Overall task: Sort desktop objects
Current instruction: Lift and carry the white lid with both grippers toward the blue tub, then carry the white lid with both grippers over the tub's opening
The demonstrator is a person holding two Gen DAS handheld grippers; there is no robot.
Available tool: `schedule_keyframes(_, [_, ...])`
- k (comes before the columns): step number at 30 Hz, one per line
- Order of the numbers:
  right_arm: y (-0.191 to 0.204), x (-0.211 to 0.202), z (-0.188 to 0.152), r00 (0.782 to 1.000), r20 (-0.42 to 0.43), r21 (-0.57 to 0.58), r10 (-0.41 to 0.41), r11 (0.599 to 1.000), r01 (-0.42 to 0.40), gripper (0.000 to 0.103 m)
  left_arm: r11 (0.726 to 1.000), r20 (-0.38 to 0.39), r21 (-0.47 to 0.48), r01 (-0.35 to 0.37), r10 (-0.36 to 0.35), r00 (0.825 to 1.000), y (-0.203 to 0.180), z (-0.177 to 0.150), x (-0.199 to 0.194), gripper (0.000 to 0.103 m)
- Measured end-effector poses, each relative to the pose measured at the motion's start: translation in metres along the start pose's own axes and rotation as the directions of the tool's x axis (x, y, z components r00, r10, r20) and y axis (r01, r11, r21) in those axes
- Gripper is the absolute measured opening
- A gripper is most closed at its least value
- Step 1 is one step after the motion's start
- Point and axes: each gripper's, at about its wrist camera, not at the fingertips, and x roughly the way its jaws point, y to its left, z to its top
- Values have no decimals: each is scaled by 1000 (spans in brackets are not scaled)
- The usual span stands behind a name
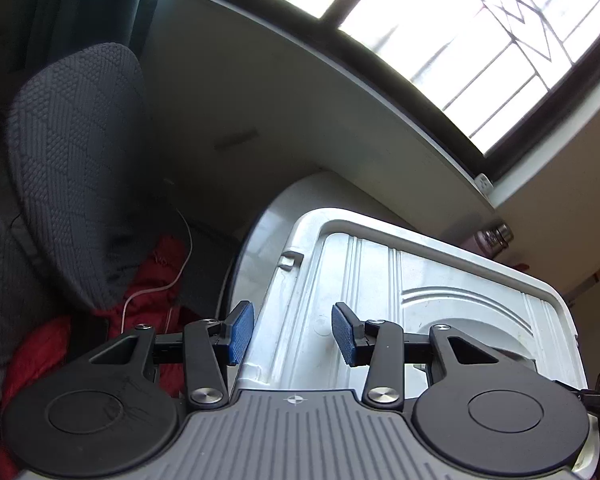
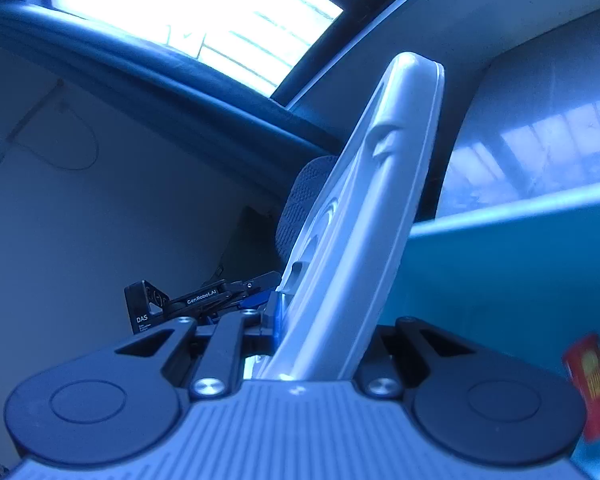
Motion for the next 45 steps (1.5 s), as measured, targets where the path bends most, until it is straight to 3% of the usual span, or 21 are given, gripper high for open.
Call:
schedule_keyframes(15, [1, -83, -108, 999, 17, 5, 45, 999, -45, 14, 999, 15, 40, -31, 31, 999, -46, -142, -93, 44])
schedule_keyframes(22, [3, -112, -151, 997, 23, 16, 70, 997, -71, 14, 997, 18, 63, -52, 51, 999, -52, -177, -124, 44])
schedule_keyframes(33, [15, -127, -190, 995, 49, 10, 82, 997, -82, 14, 995, 27, 88, -40, 37, 999, -47, -207, -162, 44])
schedule_keyframes(45, [43, -131, -269, 993, 71, 21, 92, 995, -94, 14, 995, 23, 98, -31, 29, 999, -23, -266, -235, 44])
